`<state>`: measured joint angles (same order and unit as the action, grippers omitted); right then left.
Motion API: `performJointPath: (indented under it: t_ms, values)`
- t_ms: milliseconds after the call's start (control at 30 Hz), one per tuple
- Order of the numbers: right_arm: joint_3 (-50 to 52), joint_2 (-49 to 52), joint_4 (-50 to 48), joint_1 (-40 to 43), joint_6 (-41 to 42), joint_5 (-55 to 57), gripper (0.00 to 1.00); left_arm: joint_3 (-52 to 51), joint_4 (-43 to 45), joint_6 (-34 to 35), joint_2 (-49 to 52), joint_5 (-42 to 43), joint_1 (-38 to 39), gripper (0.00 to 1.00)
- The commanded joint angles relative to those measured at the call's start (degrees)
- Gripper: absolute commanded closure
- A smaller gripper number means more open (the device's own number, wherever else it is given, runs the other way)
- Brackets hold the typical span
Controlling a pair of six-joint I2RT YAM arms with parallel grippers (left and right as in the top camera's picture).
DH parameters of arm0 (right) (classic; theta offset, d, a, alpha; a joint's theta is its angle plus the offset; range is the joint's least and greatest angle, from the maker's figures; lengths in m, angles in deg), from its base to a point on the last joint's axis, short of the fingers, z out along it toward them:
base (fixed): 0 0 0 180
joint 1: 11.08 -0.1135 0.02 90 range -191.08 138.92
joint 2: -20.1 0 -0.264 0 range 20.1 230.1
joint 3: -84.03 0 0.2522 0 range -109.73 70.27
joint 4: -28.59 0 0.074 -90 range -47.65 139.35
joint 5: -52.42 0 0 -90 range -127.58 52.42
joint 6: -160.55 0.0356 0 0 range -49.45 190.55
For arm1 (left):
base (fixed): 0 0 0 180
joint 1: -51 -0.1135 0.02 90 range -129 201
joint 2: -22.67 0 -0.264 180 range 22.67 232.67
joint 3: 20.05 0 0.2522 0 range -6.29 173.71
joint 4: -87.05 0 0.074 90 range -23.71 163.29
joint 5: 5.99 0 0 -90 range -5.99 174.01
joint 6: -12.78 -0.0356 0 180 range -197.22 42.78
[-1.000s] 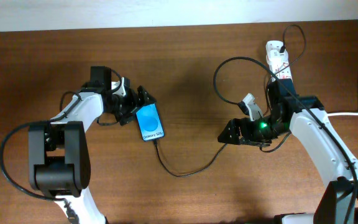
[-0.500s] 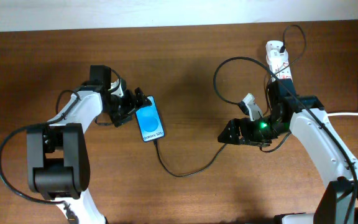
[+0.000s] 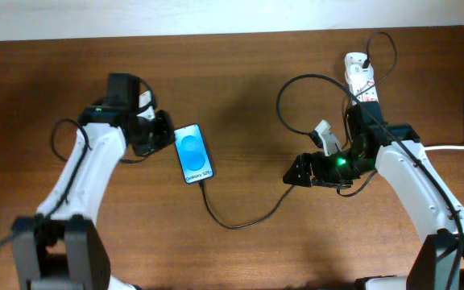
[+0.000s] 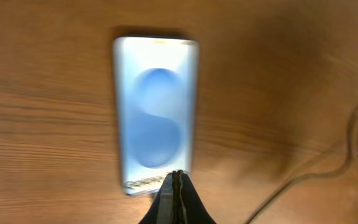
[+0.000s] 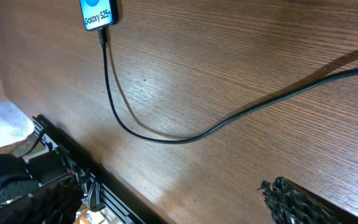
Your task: Plug charger to phone and switch on socket
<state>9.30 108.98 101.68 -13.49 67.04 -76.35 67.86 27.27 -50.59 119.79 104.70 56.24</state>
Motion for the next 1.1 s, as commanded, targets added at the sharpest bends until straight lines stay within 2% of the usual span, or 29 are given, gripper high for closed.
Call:
performJointPath:
  t_ms: [0,100,267,433,533,667,767,933,1067]
  values:
    - [-0.70,-0.44,-0.09,0.20,-0.76,0.48,0.01,0.59,2.97,-0.07,-1.38,-4.46,9.03,1.00]
    - [-0.70,-0.44,0.28,0.20,-0.76,0.50,0.01,0.59,5.49,4.35,0.63,-13.42,16.28,1.00]
    - [-0.70,-0.44,0.94,0.20,-0.76,0.48,0.01,0.57,9.18,7.23,8.94,-14.12,21.84,1.00]
    - [-0.70,-0.44,1.53,0.20,-0.76,0.57,0.01,0.57,9.25,7.23,13.68,-14.10,21.99,1.00]
    - [-0.70,-0.44,1.60,0.20,-0.70,3.30,0.01,0.59,5.73,7.23,13.66,-12.83,21.99,1.00]
    - [-0.70,-0.44,1.31,0.20,-0.57,4.57,0.01,0.59,-4.20,6.71,11.91,-13.05,21.99,1.00]
    - [-0.70,-0.44,1.05,0.20,-0.59,5.01,0.01,0.59,-10.82,4.59,4.66,-14.10,22.32,1.00]
    - [-0.70,-0.44,1.07,0.20,-0.59,5.03,0.02,0.59,-25.38,4.66,-17.14,-26.18,23.74,1.00]
    - [-0.70,-0.44,1.09,0.20,-0.55,4.96,0.01,0.59,-31.32,6.95,-31.89,-32.83,25.53,1.00]
